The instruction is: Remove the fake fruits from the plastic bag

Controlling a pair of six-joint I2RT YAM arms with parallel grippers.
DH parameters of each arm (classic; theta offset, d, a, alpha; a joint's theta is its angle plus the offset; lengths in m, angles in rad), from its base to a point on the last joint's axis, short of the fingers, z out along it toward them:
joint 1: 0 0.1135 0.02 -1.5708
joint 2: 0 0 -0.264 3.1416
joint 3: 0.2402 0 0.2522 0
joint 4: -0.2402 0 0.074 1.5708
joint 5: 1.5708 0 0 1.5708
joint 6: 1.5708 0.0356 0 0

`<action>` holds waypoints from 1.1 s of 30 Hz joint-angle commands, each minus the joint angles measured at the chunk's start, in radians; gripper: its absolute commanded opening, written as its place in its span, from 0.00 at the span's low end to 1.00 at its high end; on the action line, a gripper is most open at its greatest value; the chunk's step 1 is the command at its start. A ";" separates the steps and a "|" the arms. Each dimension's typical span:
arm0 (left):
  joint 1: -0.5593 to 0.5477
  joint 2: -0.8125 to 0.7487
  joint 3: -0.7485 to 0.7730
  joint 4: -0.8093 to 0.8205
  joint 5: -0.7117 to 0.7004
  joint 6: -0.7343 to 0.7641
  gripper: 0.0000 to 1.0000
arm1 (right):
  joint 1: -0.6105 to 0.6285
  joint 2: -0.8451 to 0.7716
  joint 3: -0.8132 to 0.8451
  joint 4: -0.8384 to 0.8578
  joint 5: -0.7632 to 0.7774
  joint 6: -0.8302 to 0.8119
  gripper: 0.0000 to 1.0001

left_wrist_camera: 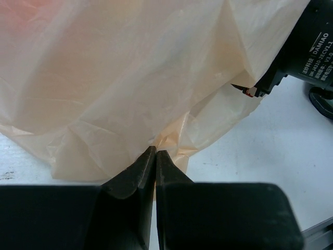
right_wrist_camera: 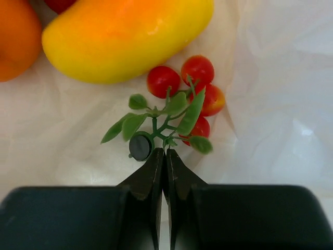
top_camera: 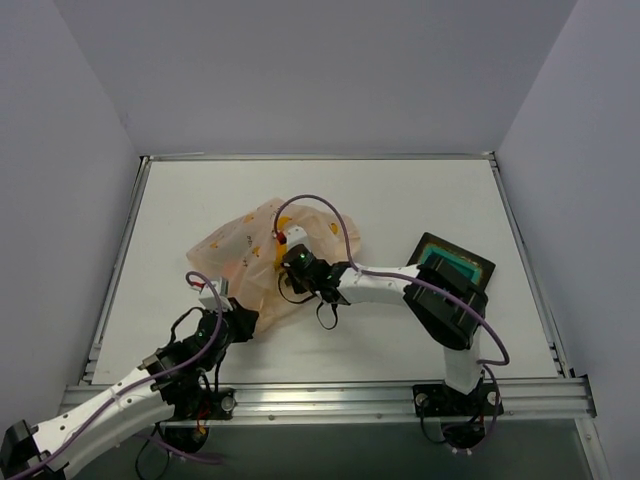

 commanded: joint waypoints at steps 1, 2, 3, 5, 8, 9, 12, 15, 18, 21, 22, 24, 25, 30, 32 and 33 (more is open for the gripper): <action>-0.005 0.007 0.107 -0.004 -0.021 0.015 0.02 | 0.000 -0.107 0.009 0.019 0.025 -0.002 0.00; -0.005 0.007 0.114 -0.004 -0.021 0.018 0.02 | 0.001 -0.161 -0.011 0.016 0.024 0.003 0.00; -0.005 0.005 0.133 -0.002 -0.026 0.023 0.02 | 0.008 -0.193 -0.021 0.011 0.025 0.003 0.00; -0.003 0.007 0.153 -0.001 -0.044 0.032 0.02 | 0.009 -0.292 -0.058 -0.010 0.027 0.009 0.00; -0.003 0.016 0.200 0.011 -0.072 0.049 0.02 | 0.011 -0.434 -0.112 -0.048 0.036 0.022 0.00; -0.002 0.028 0.219 0.016 -0.078 0.058 0.02 | 0.011 -0.468 -0.126 -0.062 0.047 0.032 0.00; 0.000 0.065 0.237 0.047 -0.081 0.072 0.02 | 0.006 -0.599 -0.184 -0.119 0.108 0.052 0.00; 0.000 0.108 0.237 0.089 -0.072 0.074 0.02 | -0.012 -0.734 -0.242 -0.148 0.166 0.061 0.00; 0.001 0.132 0.225 0.117 -0.061 0.069 0.02 | -0.041 -0.863 -0.282 -0.161 0.260 0.090 0.00; 0.003 0.129 0.219 0.149 -0.061 0.066 0.02 | -0.107 -0.971 -0.348 -0.174 0.367 0.144 0.00; 0.003 0.125 0.217 0.146 -0.060 0.067 0.02 | -0.138 -0.998 -0.380 -0.190 0.384 0.165 0.00; 0.003 0.102 0.216 0.139 -0.059 0.070 0.02 | -0.245 -1.014 -0.417 -0.217 0.412 0.229 0.00; 0.004 0.093 0.214 0.136 -0.063 0.072 0.02 | -0.285 -1.014 -0.434 -0.231 0.432 0.254 0.00; 0.005 0.010 0.214 0.047 -0.070 0.080 0.02 | -0.567 -0.996 -0.531 -0.239 0.377 0.341 0.00; 0.005 -0.013 0.213 0.019 -0.072 0.081 0.02 | -0.621 -0.976 -0.549 -0.239 0.355 0.351 0.00; 0.005 -0.031 0.207 0.011 -0.072 0.080 0.02 | -0.643 -0.968 -0.555 -0.236 0.351 0.357 0.00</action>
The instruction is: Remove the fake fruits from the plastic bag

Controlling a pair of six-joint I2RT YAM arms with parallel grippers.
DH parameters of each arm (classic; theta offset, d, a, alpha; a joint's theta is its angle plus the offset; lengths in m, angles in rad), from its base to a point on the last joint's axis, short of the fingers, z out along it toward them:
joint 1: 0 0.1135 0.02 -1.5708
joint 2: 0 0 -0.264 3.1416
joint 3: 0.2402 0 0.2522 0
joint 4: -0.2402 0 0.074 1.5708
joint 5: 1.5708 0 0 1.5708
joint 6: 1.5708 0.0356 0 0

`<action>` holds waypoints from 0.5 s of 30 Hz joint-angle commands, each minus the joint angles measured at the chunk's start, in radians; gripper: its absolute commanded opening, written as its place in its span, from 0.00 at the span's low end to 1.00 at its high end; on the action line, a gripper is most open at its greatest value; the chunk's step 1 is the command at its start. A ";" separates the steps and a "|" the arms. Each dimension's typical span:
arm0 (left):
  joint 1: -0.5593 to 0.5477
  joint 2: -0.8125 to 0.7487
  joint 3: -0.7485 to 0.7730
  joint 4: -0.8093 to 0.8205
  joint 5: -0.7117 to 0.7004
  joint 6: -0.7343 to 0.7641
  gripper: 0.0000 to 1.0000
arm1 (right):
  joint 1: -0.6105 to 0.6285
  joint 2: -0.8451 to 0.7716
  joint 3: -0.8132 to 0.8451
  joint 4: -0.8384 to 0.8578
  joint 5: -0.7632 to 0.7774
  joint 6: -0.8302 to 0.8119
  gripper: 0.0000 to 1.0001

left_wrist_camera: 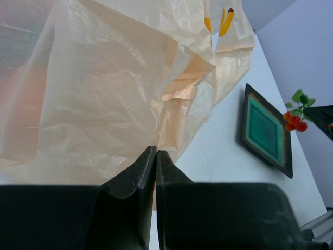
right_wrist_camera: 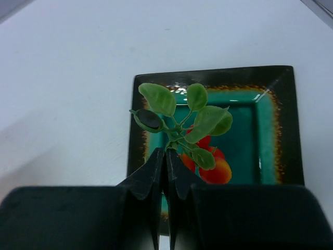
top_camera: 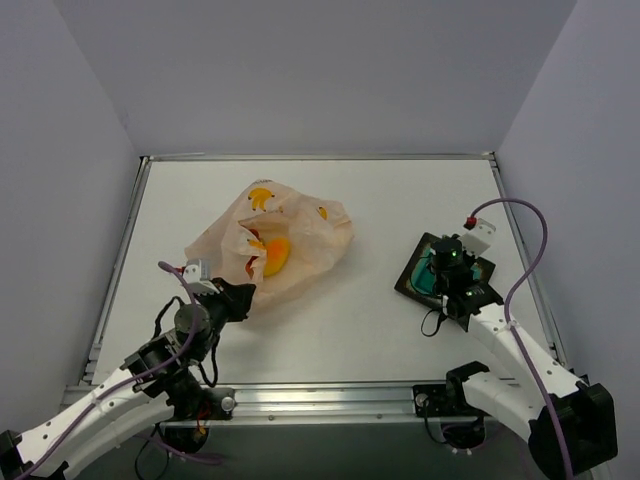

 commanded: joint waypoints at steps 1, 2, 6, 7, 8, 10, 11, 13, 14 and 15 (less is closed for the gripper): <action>0.005 -0.034 0.000 -0.043 -0.011 0.016 0.02 | -0.085 0.033 -0.016 0.005 0.005 0.066 0.00; 0.005 -0.042 -0.006 -0.046 -0.002 0.011 0.02 | -0.096 0.044 -0.019 0.007 -0.003 0.070 0.00; 0.005 -0.040 -0.054 -0.037 0.026 -0.030 0.02 | -0.119 0.082 -0.040 0.022 -0.039 0.087 0.03; 0.005 -0.037 -0.074 -0.026 0.031 -0.035 0.02 | -0.122 0.087 -0.044 0.027 -0.041 0.089 0.09; 0.005 -0.034 -0.083 -0.021 0.034 -0.036 0.02 | -0.124 0.091 -0.044 0.027 -0.043 0.087 0.28; 0.005 -0.026 -0.101 -0.018 0.031 -0.045 0.02 | -0.125 0.096 -0.044 0.027 -0.044 0.080 0.58; 0.005 -0.022 -0.106 -0.017 0.031 -0.047 0.02 | -0.125 0.095 -0.044 0.027 -0.043 0.078 0.61; 0.005 -0.017 -0.114 -0.008 0.034 -0.053 0.02 | -0.127 0.087 -0.044 0.025 -0.050 0.072 0.66; 0.005 -0.014 -0.120 -0.006 0.035 -0.055 0.02 | -0.127 0.079 -0.041 0.025 -0.053 0.069 0.67; 0.005 -0.016 -0.121 -0.006 0.035 -0.061 0.02 | -0.125 0.058 -0.036 0.024 -0.073 0.061 0.67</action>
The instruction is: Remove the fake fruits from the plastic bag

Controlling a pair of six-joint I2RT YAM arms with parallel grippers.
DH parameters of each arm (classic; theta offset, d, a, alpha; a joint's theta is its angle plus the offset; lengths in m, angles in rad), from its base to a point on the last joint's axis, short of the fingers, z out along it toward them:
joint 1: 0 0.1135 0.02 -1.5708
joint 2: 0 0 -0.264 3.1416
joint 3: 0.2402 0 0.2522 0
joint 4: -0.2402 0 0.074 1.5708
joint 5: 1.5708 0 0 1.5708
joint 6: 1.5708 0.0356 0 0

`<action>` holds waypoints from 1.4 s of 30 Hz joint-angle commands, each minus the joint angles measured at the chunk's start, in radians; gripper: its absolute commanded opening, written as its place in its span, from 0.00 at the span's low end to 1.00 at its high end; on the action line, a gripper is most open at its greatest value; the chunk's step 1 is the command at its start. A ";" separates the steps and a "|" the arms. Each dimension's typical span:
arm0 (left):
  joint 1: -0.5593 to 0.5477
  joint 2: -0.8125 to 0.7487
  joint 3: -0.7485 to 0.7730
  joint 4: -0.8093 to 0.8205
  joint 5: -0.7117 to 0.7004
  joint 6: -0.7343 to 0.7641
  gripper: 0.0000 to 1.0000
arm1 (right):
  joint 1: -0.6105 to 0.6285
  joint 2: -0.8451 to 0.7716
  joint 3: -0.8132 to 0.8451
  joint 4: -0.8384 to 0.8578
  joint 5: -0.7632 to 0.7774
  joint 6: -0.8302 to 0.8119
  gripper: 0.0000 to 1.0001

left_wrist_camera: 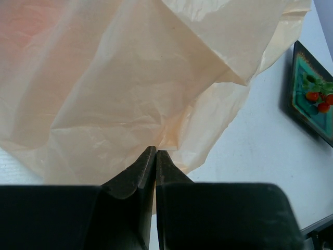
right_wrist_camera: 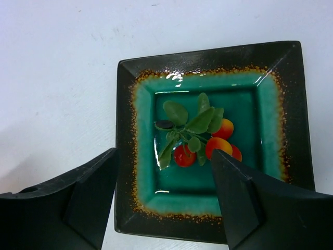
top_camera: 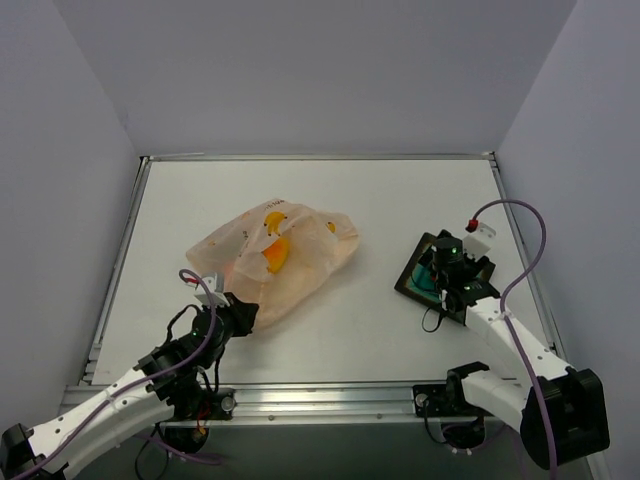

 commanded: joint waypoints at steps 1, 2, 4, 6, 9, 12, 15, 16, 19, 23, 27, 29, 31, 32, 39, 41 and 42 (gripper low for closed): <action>0.005 0.000 0.024 0.029 0.004 -0.023 0.02 | -0.003 -0.051 0.015 0.019 -0.030 -0.010 0.66; 0.005 -0.006 0.030 0.027 0.003 -0.020 0.02 | 0.012 -0.067 0.027 0.023 -0.059 -0.037 0.63; 0.005 -0.017 0.041 0.003 -0.012 -0.012 0.02 | 0.061 -0.093 0.055 0.074 -0.177 -0.088 0.48; 0.006 -0.040 0.056 -0.032 -0.029 -0.006 0.02 | 0.233 -0.058 0.130 0.085 -0.186 -0.131 0.38; 0.005 -0.072 0.055 -0.062 -0.057 -0.012 0.02 | 0.511 0.052 0.236 0.134 -0.187 -0.240 0.18; 0.006 -0.085 0.050 -0.071 -0.077 -0.032 0.02 | 0.668 0.192 0.320 0.224 -0.337 -0.359 0.13; 0.008 -0.077 0.049 -0.065 -0.111 -0.041 0.02 | 0.727 0.330 0.385 0.285 -0.411 -0.404 0.12; 0.011 -0.068 0.049 -0.066 -0.120 -0.043 0.02 | 0.731 0.364 0.402 0.296 -0.400 -0.379 0.12; 0.012 -0.049 0.045 -0.060 -0.138 -0.044 0.02 | 0.736 0.468 0.431 0.376 -0.293 -0.221 0.10; 0.012 -0.065 0.027 -0.054 -0.112 -0.080 0.02 | 0.759 0.597 0.409 0.496 -0.137 -0.001 0.19; 0.012 -0.103 0.041 -0.085 -0.097 -0.071 0.03 | 0.774 0.700 0.443 0.554 0.011 0.120 0.45; 0.012 -0.115 0.052 -0.100 -0.101 -0.054 0.02 | 0.776 0.757 0.477 0.577 0.032 0.148 0.64; 0.012 -0.118 0.059 -0.108 -0.101 -0.049 0.02 | 0.777 0.790 0.512 0.559 0.066 0.165 0.75; 0.012 -0.118 0.059 -0.105 -0.098 -0.052 0.02 | 0.776 0.821 0.537 0.559 0.071 0.174 0.78; 0.012 -0.118 0.042 -0.091 -0.065 -0.052 0.02 | 0.771 0.938 0.616 0.571 0.117 0.214 0.81; 0.012 -0.118 0.036 -0.086 -0.055 -0.052 0.02 | 0.762 0.984 0.638 0.571 0.115 0.218 0.81; 0.012 -0.117 0.035 -0.088 -0.052 -0.052 0.02 | 0.759 0.996 0.661 0.565 0.115 0.225 0.81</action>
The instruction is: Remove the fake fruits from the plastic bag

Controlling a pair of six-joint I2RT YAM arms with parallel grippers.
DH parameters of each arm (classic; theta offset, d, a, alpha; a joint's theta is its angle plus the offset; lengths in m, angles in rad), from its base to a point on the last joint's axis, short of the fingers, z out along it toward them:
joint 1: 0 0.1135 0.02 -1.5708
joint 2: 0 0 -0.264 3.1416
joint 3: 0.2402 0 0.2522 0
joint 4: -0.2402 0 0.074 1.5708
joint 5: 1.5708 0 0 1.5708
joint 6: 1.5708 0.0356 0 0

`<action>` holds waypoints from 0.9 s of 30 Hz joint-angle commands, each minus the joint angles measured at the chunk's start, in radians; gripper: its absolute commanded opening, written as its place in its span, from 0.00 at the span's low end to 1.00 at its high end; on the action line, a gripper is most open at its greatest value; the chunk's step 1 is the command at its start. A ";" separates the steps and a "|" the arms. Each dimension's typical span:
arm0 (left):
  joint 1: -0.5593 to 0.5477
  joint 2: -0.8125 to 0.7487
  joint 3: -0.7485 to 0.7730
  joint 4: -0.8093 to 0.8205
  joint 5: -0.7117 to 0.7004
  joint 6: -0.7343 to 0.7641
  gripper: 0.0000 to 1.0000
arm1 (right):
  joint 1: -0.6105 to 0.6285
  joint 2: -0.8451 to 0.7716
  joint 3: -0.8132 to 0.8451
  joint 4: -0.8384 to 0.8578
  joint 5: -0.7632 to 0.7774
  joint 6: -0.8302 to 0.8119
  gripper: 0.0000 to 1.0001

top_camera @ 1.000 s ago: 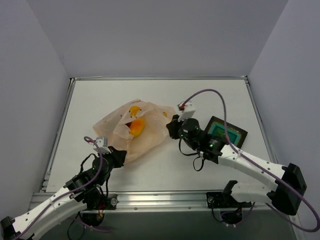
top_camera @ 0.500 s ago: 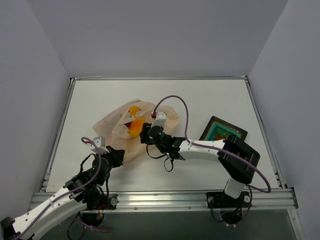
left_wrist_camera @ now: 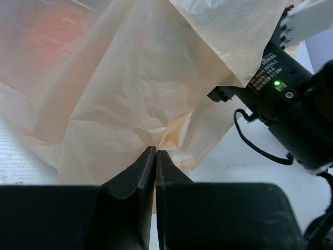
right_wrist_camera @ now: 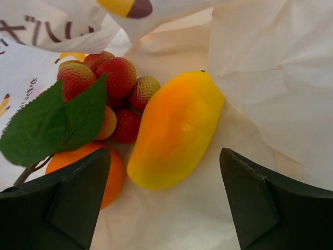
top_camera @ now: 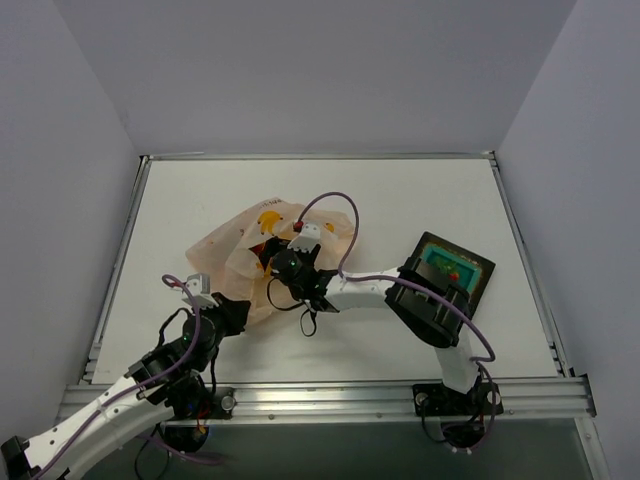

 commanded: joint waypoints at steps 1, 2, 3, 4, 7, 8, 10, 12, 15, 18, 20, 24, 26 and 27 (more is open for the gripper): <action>0.006 0.001 0.036 -0.005 0.021 0.000 0.02 | -0.014 0.055 0.065 0.026 0.071 0.046 0.81; 0.006 0.001 0.038 -0.012 0.023 0.000 0.02 | -0.014 0.078 0.075 0.013 0.077 0.049 0.82; 0.006 0.000 0.038 -0.020 0.023 -0.001 0.02 | -0.014 0.089 0.092 0.010 0.086 0.053 0.84; 0.006 -0.006 0.039 -0.025 0.026 -0.001 0.02 | -0.015 0.101 0.099 0.010 0.077 0.052 0.85; 0.006 -0.023 0.039 -0.037 0.021 -0.001 0.02 | -0.019 0.141 0.125 0.009 0.063 0.056 0.84; 0.006 -0.025 0.039 -0.038 0.020 -0.003 0.02 | -0.020 0.160 0.129 0.009 0.062 0.053 0.82; 0.006 -0.022 0.042 -0.040 0.014 0.000 0.02 | -0.020 0.164 0.129 0.009 0.066 0.052 0.69; 0.006 -0.013 0.044 -0.038 0.015 -0.001 0.02 | -0.020 0.152 0.116 0.021 0.078 0.044 0.47; 0.006 0.001 0.044 -0.038 0.018 -0.003 0.02 | -0.017 0.111 0.073 0.048 0.088 0.012 0.25; 0.006 -0.002 0.052 -0.048 0.012 -0.004 0.02 | -0.014 0.034 0.013 0.079 0.068 -0.045 0.20; 0.006 -0.015 0.059 -0.060 0.000 0.003 0.02 | -0.008 -0.038 -0.010 0.073 0.016 -0.091 0.20; 0.006 -0.026 0.087 -0.071 -0.025 0.025 0.02 | 0.023 -0.170 -0.100 0.018 -0.061 -0.164 0.19; 0.006 -0.022 0.095 -0.052 -0.029 0.032 0.02 | 0.032 -0.264 -0.148 0.004 -0.079 -0.169 0.19; 0.006 -0.011 0.095 -0.043 -0.031 0.035 0.02 | 0.034 -0.297 -0.206 0.012 -0.093 -0.178 0.17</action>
